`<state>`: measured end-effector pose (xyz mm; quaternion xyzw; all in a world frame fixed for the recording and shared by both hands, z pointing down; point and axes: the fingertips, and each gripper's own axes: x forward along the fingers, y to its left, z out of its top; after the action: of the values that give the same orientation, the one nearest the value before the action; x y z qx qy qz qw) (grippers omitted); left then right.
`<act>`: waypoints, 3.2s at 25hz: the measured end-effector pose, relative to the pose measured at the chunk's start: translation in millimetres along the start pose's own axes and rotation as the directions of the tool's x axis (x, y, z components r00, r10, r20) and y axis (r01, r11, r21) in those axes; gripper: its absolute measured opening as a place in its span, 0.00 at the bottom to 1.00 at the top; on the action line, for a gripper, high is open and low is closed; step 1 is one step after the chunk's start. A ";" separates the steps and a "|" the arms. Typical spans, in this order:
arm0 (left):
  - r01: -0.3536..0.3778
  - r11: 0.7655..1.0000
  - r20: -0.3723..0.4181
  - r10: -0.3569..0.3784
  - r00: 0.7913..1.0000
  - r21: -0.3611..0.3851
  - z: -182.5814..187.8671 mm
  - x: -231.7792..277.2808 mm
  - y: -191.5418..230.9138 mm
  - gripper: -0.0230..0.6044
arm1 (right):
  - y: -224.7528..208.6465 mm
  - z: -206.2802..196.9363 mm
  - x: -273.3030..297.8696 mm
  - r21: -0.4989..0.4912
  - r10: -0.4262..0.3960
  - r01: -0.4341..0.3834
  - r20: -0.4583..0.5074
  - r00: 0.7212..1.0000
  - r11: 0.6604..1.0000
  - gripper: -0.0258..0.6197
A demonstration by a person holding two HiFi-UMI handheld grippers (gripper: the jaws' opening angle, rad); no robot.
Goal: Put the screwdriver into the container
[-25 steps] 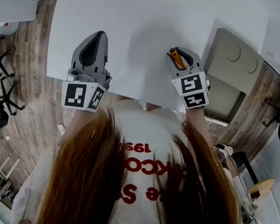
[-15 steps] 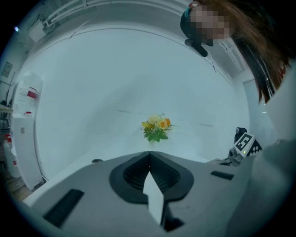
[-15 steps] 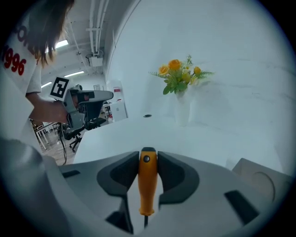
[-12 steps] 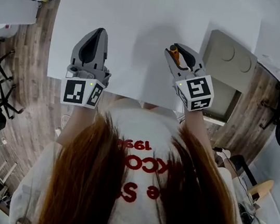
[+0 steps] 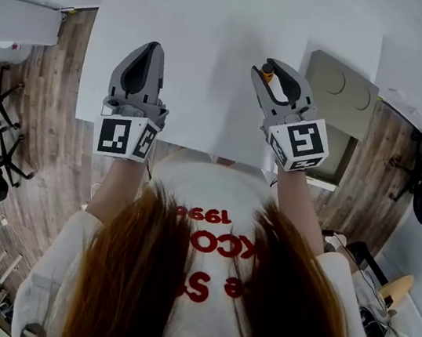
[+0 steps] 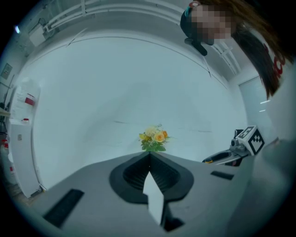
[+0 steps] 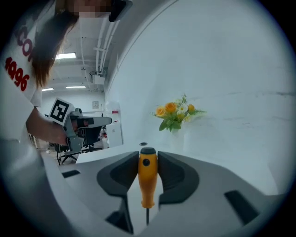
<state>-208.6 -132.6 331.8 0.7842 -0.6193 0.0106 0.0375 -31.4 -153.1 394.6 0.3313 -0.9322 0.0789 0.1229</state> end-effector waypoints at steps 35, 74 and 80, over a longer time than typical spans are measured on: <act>0.091 0.990 0.097 -0.102 0.990 0.110 48.3 11.2 -44.2 0.05 | 5.5 110.5 -57.5 -0.019 -0.077 0.086 0.279 0.957 0.996 0.23; 0.578 0.814 0.029 -0.580 0.814 0.062 21.3 67.3 -246.2 0.05 | -61.5 42.2 -238.8 0.145 -0.583 0.565 0.182 0.792 0.812 0.23; 0.590 0.806 -0.003 -0.591 0.807 0.048 3.4 74.3 -260.8 0.05 | -67.7 9.8 -234.8 0.102 -0.591 0.583 0.088 0.802 0.806 0.23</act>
<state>62.1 -144.9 321.2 0.9385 -0.3449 0.0083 0.0169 186.1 -66.9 323.6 0.6115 -0.7860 0.0503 0.0755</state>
